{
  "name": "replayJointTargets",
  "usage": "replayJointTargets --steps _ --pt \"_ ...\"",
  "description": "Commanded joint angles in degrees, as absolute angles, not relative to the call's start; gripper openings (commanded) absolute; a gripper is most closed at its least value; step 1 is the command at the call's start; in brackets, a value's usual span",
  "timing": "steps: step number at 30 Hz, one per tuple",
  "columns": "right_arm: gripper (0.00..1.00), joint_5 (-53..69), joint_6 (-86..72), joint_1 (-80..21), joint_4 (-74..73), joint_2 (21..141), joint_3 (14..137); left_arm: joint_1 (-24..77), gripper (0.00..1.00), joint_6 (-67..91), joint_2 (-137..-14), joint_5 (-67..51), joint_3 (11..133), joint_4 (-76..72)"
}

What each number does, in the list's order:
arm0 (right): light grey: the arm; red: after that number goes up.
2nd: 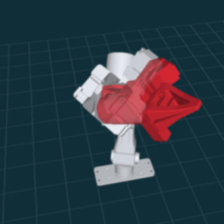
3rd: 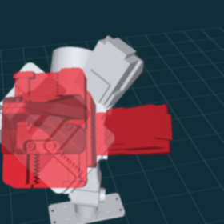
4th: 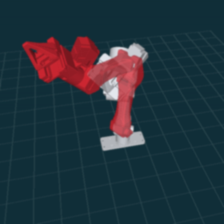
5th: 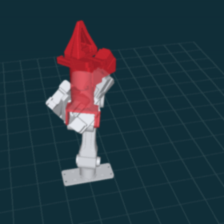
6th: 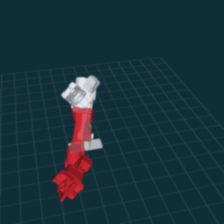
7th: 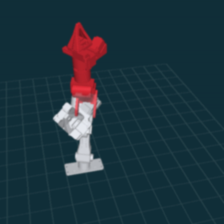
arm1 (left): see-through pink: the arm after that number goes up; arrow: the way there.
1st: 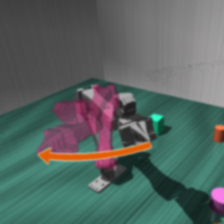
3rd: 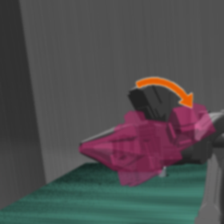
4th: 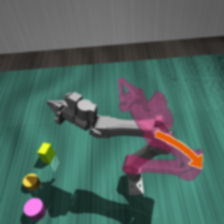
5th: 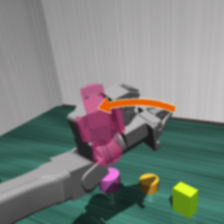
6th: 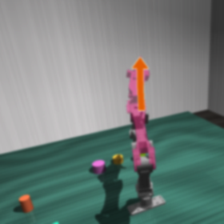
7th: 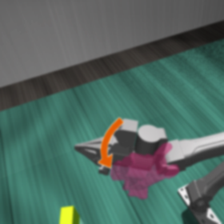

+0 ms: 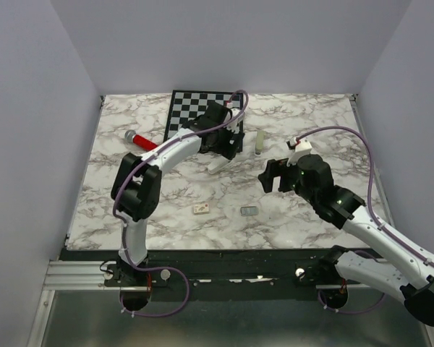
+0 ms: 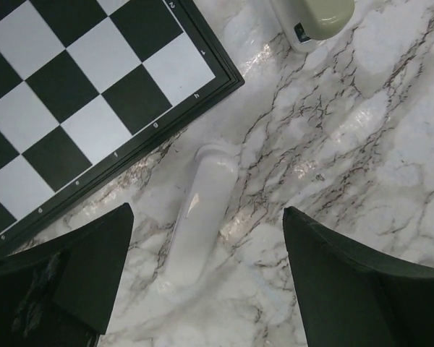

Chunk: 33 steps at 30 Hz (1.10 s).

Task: Load the staples into the stapler

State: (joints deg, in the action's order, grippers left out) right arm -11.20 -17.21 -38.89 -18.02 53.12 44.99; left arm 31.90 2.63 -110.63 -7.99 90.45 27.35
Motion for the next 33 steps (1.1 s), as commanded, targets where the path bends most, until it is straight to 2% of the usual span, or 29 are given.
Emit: replayJointTargets --steps 1,8,10,14,16,18,19,21,24,25,26,33 --pt "1.00 -13.80 -15.91 -38.67 -14.86 51.77 43.24 33.48 0.88 -4.82 -118.10 -5.10 97.90 35.59" --pt "1.00 -14.24 -15.91 -38.76 -14.50 52.91 42.98 34.36 0.72 -6.85 -123.83 -5.98 103.36 38.23" --pt "1.00 -14.06 -15.73 -38.76 -14.41 53.61 43.15 34.54 0.64 -7.03 -124.89 -5.98 104.15 38.32" --pt "1.00 -13.97 -15.56 -38.67 -14.33 54.49 43.42 34.89 0.61 -7.56 -126.82 -5.01 105.29 39.28" --pt "1.00 -14.24 -15.47 -38.67 -14.41 55.10 43.50 34.98 0.52 -7.82 -127.61 -5.01 106.08 39.81" --pt "1.00 -14.15 -15.38 -38.76 -14.41 55.46 43.59 35.16 0.51 -8.00 -127.79 -5.62 106.17 39.81" --pt "1.00 -14.06 -15.38 -38.67 -14.41 55.81 43.68 35.24 0.45 -8.35 -127.88 -5.89 106.26 39.64" --pt "1.00 -13.89 -15.73 -38.76 -14.41 55.99 43.86 35.33 0.39 -8.26 -127.97 -6.24 106.43 39.46" --pt "1.00 -14.50 -16.96 -38.76 -14.68 56.07 44.03 35.42 0.17 -8.70 -127.79 -7.03 106.61 40.34" --pt "1.00 -14.76 -17.40 -38.67 -15.37 55.99 44.38 35.42 0.05 -8.70 -127.10 -7.38 106.44 40.69" --pt "1.00 -14.59 -18.19 -38.67 -15.64 55.73 44.47 35.42 0.01 -8.88 -126.48 -7.56 106.17 40.69" --pt "0.98 -14.95 -23.72 -38.06 -20.56 56.69 45.00 35.42 0.00 -6.43 -114.62 -10.63 96.52 35.51"
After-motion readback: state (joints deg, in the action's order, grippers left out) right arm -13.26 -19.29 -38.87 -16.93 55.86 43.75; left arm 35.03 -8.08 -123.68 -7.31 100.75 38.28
